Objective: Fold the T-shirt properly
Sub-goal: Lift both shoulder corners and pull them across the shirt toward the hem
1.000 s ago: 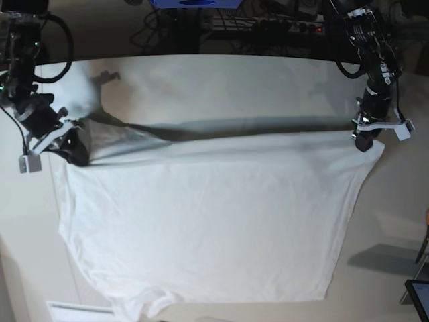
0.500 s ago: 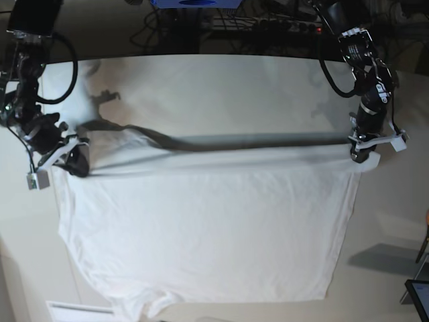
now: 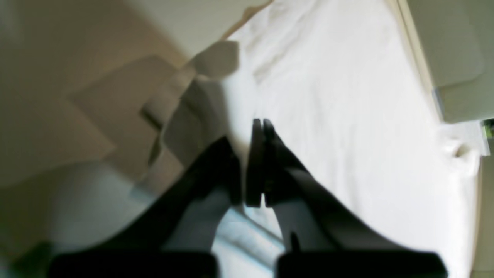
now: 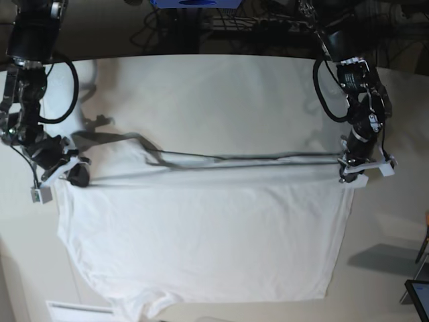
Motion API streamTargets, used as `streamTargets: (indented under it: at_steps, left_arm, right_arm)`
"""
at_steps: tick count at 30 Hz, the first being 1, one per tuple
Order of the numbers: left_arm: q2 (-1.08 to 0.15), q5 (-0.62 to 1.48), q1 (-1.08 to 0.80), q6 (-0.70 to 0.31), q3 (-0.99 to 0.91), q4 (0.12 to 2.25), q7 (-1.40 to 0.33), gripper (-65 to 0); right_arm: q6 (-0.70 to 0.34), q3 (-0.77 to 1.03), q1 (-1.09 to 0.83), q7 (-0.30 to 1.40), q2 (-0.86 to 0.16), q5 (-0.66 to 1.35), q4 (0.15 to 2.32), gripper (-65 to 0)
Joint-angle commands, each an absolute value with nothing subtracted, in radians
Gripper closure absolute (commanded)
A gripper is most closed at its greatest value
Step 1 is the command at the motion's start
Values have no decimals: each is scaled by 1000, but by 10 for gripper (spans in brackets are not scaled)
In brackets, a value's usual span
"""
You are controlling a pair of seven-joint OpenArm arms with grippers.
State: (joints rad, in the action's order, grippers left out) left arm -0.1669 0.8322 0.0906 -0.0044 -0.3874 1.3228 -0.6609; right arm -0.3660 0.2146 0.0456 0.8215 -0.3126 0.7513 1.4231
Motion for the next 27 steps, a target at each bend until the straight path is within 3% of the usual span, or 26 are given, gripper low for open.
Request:
streamTargets:
  at_steps: [1,21,27]
  left_arm:
    - [-174,823,120,-12,-384,1326,-638,0]
    - [-203,779,246,-12,-380,1216,-636,0]
    - [-223,602,274,-16,-280,1213,-636,0]
  right_arm:
    - [-360,220,71,789,-335,756,1429,-4]
    - [-355,147,193,791,-358,754,1326,-4]
    - [-337,77,217,789,-357,754,1320,-6]
